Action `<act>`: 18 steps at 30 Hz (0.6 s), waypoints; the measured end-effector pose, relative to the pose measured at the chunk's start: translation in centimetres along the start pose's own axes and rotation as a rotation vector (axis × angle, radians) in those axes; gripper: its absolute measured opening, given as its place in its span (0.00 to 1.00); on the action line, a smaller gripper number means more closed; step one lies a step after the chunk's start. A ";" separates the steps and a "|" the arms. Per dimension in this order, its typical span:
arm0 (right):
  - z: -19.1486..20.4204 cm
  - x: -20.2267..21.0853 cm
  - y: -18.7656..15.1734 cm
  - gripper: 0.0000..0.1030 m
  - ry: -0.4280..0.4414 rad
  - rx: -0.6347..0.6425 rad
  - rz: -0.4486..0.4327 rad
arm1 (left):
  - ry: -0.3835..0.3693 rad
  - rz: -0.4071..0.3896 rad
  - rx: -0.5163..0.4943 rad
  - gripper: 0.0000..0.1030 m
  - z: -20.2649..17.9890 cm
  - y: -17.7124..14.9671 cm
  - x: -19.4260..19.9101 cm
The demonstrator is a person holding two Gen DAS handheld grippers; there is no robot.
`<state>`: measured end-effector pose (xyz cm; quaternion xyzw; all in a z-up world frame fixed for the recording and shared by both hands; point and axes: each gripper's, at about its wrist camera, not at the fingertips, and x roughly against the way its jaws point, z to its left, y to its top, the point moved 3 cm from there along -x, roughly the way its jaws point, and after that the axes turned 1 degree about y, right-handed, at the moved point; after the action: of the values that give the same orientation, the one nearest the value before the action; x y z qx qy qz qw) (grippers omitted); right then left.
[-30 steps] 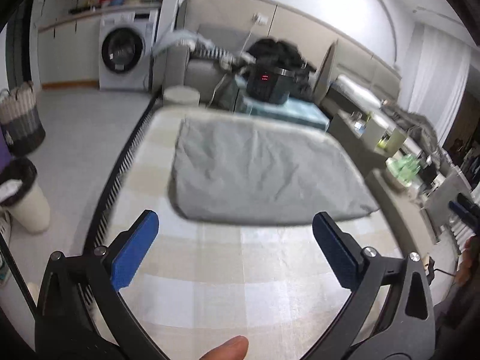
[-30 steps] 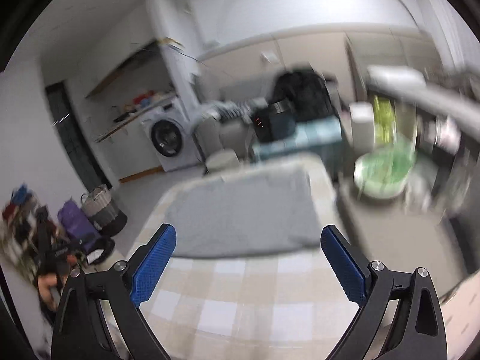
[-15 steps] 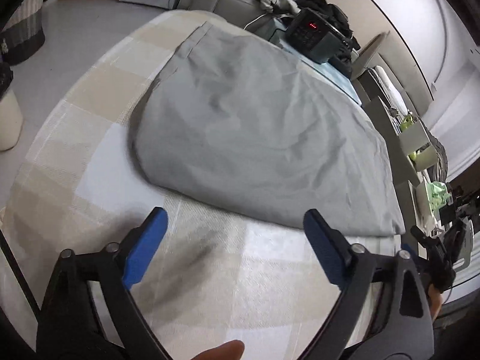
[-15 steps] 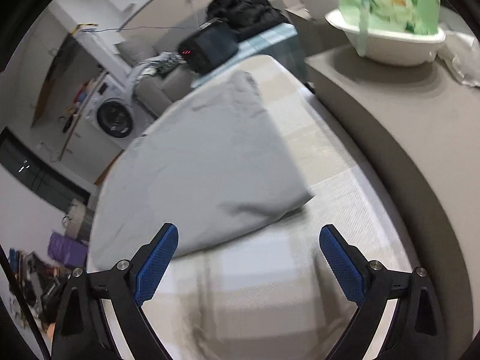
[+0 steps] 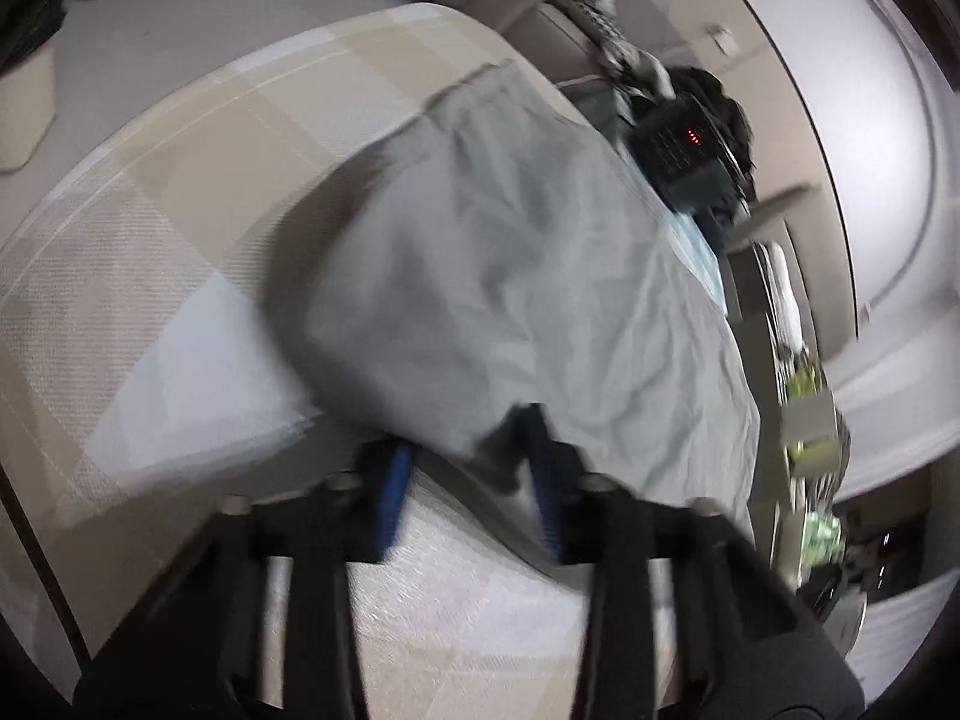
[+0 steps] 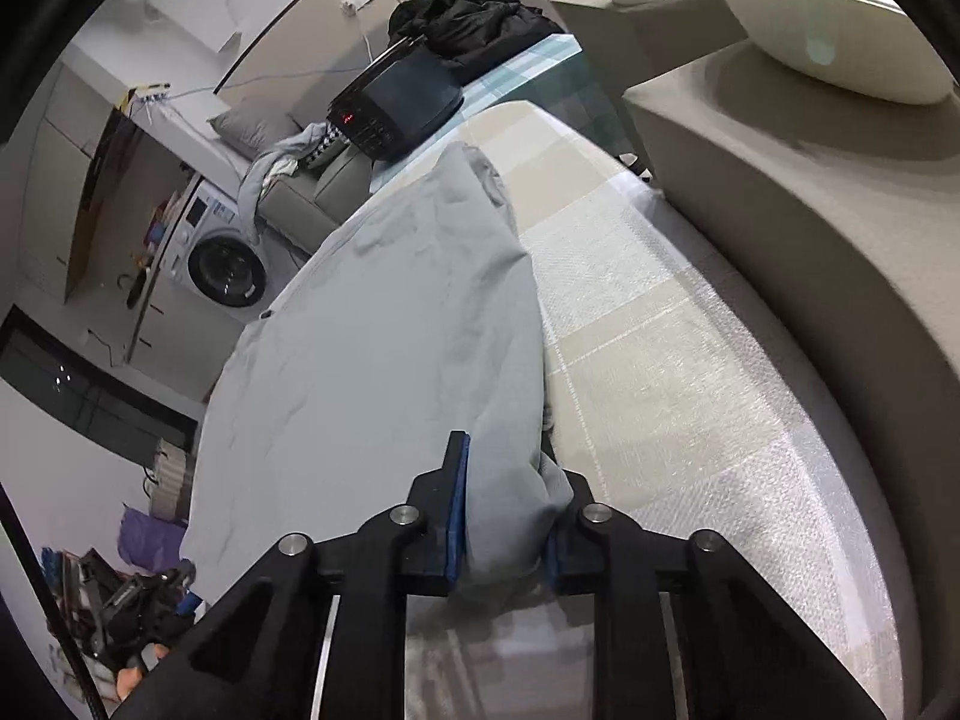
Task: Fold small clothes
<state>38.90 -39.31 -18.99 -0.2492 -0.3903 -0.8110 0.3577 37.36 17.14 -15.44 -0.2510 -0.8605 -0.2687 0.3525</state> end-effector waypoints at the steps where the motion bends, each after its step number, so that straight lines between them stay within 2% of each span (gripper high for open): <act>1: 0.0 0.1 0.0 0.15 -0.002 0.011 -0.008 | -0.011 -0.006 0.011 0.16 0.3 0.1 -0.1; 6: -0.6 0.4 -0.5 0.14 0.005 0.021 -0.010 | -0.024 -0.053 0.002 0.10 0.8 -0.2 -0.3; 11: -0.7 0.5 -0.7 0.13 0.005 0.018 -0.002 | -0.012 -0.068 -0.011 0.08 0.4 -0.6 -0.3; 18: -1.0 1.9 -2.3 0.12 0.014 0.023 0.026 | 0.004 -0.074 -0.064 0.08 0.6 -2.3 2.0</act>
<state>35.78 -39.83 -19.33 -0.2445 -0.3938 -0.8034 0.3738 34.35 16.30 -14.96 -0.2297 -0.8594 -0.3095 0.3360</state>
